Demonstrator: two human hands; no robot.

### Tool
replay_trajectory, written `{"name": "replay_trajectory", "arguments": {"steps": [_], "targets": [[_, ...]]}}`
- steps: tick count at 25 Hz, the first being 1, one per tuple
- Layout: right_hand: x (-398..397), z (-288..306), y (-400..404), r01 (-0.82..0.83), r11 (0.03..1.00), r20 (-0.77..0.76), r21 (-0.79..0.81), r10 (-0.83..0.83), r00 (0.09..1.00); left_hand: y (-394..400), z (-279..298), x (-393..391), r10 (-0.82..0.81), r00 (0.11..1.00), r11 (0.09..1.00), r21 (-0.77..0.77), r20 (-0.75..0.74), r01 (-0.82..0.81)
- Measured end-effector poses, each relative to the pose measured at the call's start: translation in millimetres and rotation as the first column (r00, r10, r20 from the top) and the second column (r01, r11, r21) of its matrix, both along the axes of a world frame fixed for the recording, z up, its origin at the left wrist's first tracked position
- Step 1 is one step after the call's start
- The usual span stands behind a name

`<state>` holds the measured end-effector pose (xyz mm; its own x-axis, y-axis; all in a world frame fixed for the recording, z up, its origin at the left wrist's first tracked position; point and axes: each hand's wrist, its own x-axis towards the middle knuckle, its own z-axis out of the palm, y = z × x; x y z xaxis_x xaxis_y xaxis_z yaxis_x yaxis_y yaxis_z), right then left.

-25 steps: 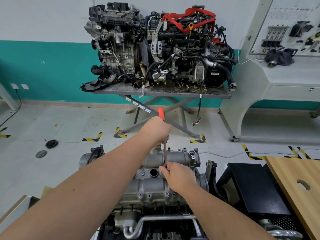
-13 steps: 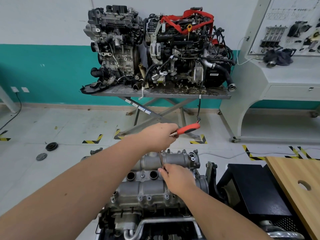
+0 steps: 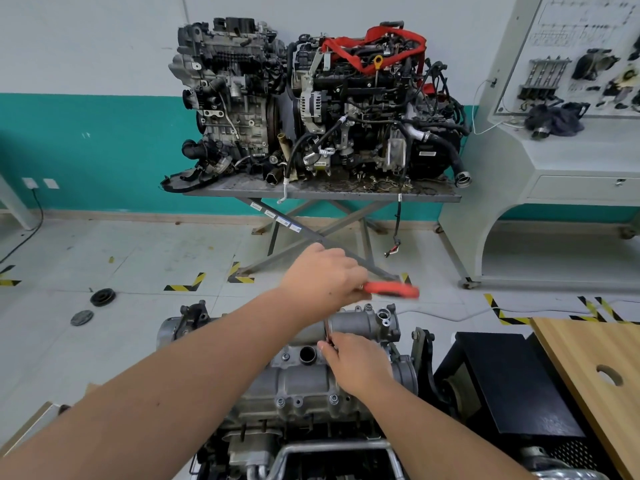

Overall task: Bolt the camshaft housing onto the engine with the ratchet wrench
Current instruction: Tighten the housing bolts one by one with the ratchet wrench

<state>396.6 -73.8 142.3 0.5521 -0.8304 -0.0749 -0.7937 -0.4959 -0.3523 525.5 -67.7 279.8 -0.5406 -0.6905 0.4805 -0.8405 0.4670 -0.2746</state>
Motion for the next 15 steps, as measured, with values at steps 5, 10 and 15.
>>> {"name": "replay_trajectory", "arguments": {"steps": [5,10,15], "targets": [[1,0,-1,0.022,1.0,0.027,0.016,-0.023,0.999,6,-41,-10,-0.023,0.935,0.948,-0.303,-0.354,-0.091],[0,-3,0,0.034,0.999,0.052,-0.012,-0.033,0.998,13,-64,-18,0.169,0.249,0.972,0.12,-0.954,-0.2],[0,-3,-1,0.061,0.998,0.048,-0.003,-0.061,0.997,12,-57,-25,0.307,-0.434,0.952,0.281,-0.847,0.123]]}}
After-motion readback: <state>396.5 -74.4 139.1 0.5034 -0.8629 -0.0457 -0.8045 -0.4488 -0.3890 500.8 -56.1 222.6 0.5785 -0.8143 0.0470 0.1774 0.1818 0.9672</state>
